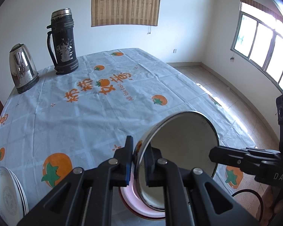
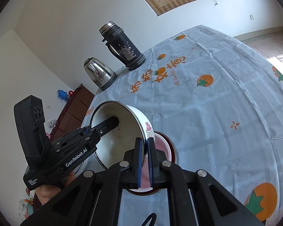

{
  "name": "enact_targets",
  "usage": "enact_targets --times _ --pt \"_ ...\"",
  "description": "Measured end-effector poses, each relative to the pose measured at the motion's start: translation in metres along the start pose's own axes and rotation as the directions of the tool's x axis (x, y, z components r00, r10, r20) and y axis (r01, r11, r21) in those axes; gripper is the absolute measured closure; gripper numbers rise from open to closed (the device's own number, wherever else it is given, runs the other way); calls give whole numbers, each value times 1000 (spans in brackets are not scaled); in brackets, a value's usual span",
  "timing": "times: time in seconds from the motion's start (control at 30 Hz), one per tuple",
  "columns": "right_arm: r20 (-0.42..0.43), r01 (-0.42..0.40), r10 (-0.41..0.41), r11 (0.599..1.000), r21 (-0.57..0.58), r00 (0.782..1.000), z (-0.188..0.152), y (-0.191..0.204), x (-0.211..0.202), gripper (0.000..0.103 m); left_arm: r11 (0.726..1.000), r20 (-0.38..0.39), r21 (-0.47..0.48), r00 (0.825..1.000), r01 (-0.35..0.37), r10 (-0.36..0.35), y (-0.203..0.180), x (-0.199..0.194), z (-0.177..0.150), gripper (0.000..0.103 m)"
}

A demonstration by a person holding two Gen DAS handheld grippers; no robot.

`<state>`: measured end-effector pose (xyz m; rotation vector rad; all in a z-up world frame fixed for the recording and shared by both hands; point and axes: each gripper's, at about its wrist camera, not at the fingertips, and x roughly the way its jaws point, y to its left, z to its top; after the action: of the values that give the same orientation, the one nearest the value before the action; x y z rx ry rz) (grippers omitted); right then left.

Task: Organize plates and bowls
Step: 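Lower the white enamel bowl into the red bowl inside the steel bowl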

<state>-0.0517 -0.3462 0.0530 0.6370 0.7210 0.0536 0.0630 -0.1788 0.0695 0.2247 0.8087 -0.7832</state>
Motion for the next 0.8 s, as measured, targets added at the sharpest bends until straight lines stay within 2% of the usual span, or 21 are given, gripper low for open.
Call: enact_targets --times 0.4,0.8 --pt "-102 30 -27 999 30 994 -20 -11 11 96 1000 -60 -10 998 -14 13 -5 10 -27 95" --pt "-144 61 -58 998 13 988 -26 -8 16 96 999 -101 -30 995 -21 18 -4 18 -38 94"
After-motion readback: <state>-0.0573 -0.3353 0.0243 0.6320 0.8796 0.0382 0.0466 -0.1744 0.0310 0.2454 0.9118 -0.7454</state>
